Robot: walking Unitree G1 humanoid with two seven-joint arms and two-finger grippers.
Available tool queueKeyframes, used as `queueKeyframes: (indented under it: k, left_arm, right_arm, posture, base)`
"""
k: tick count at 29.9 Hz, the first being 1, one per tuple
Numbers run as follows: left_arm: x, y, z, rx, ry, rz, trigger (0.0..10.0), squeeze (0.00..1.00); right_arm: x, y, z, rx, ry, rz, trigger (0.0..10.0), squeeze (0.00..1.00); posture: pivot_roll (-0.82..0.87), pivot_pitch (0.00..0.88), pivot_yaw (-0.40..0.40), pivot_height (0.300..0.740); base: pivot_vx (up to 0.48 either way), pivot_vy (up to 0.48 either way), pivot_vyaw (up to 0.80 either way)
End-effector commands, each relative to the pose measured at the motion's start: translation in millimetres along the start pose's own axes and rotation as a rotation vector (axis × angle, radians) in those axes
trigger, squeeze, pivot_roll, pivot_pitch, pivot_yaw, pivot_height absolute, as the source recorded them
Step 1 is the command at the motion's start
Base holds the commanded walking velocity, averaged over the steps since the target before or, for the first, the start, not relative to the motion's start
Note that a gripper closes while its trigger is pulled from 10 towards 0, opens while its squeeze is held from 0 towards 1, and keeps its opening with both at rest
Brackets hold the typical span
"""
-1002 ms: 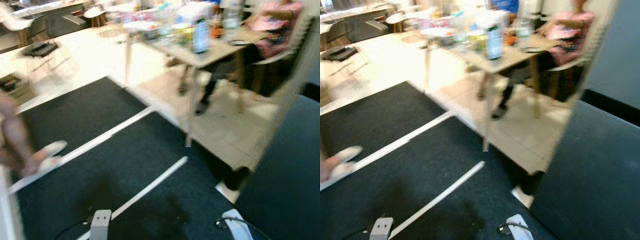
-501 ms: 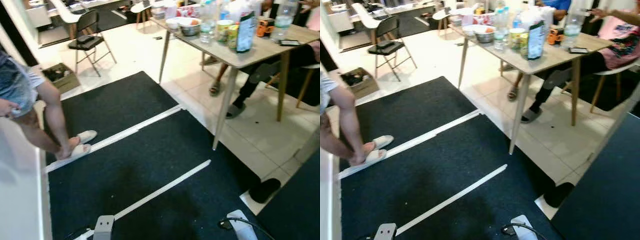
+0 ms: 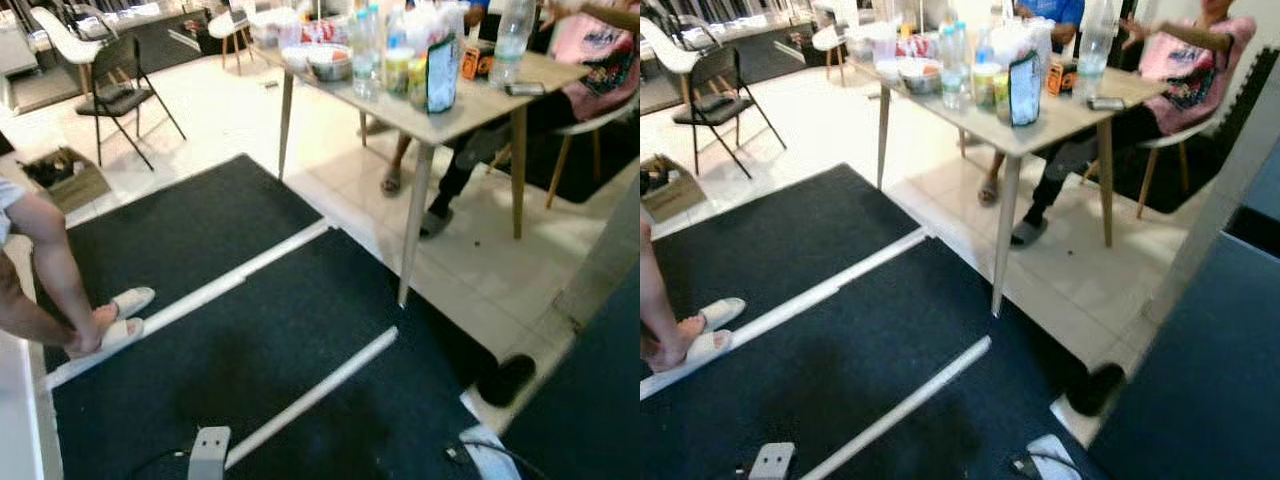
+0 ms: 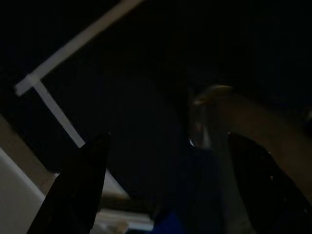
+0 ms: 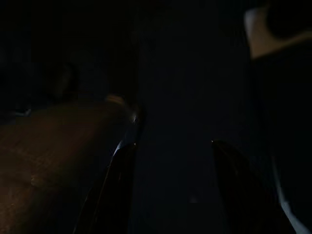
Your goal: Restocking fridge
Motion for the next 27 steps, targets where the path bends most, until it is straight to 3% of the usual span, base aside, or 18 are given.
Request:
queueKeyframes:
  k: [1, 16, 23, 27]
  left_arm:
    - [-2.1, -6.7, -5.8, 0.007, 0.014, -0.020, 10.0, 0.00]
    - [-1.8, -7.1, -4.2, 0.010, 0.007, -0.023, 10.0, 0.00]
    - [-1.7, -6.6, -3.9, 0.006, 0.005, -0.021, 10.0, 0.00]
    - [-1.6, -6.3, -3.5, 0.005, 0.003, -0.019, 10.0, 0.00]
  right_arm:
    - [1.9, 10.9, -12.3, 0.000, 0.033, 0.037, 10.0, 0.00]
    - [1.7, 10.0, -10.4, 0.004, 0.025, 0.032, 10.0, 0.00]
    - [1.6, 10.4, -10.2, 0.010, 0.026, 0.035, 10.0, 0.00]
    - [1.5, 10.9, -9.4, 0.010, 0.023, 0.039, 10.0, 0.00]
  posture:
    - [-0.02, 0.000, 0.075, 0.740]
    - [-0.02, 0.000, 0.074, 0.740]
    - [-0.01, 0.000, 0.072, 0.740]
    - [-0.01, 0.000, 0.070, 0.740]
  base:
    - [0.480, 0.000, 0.00]
    - [0.480, 0.000, 0.00]
    - [0.480, 0.000, -0.74]
    - [0.480, 0.000, 0.00]
Point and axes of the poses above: a point about 5 cm out from each wrist's last joint towards the gripper, its own x axis pointing out of the wrist towards the gripper, its own y axis along the axis of the wrist's last joint, z = x × y, the point moved 3 cm from there along x, pointing out of the wrist towards the gripper, and after that the axes turned 5 degrees about x, right-handed, at the moved point
